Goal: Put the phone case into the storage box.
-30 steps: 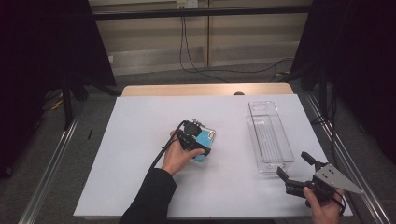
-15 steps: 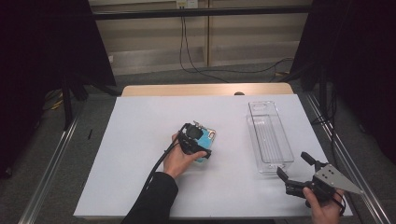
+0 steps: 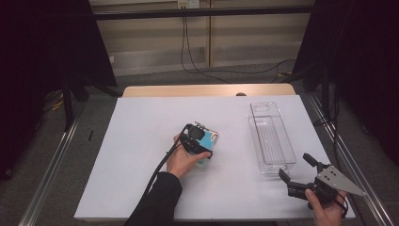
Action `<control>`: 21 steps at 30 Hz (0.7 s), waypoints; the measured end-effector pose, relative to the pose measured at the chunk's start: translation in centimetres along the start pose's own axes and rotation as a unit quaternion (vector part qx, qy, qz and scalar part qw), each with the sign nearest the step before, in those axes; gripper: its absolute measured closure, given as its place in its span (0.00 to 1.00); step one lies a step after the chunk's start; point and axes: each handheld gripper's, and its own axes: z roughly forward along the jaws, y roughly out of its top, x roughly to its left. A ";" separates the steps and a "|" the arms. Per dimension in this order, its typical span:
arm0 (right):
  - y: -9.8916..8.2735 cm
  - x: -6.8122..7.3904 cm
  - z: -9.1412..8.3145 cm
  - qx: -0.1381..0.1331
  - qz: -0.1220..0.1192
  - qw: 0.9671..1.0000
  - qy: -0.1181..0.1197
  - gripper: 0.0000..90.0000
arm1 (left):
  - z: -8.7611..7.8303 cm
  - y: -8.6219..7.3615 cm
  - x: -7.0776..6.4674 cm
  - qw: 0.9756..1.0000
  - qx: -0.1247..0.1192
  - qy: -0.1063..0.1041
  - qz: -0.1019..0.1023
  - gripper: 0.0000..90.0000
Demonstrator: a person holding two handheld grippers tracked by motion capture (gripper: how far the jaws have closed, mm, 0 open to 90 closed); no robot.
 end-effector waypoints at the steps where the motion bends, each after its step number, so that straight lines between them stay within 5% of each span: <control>1: 0.0 0.0 0.0 0.000 0.000 1.000 0.000 0.01 | 0.0 0.0 0.0 1.000 0.000 0.000 0.000 0.15; 21: 0.0 -0.1 0.0 0.001 0.001 1.000 -0.003 0.01 | -0.4 0.0 -0.1 1.000 0.003 0.000 -0.005 0.19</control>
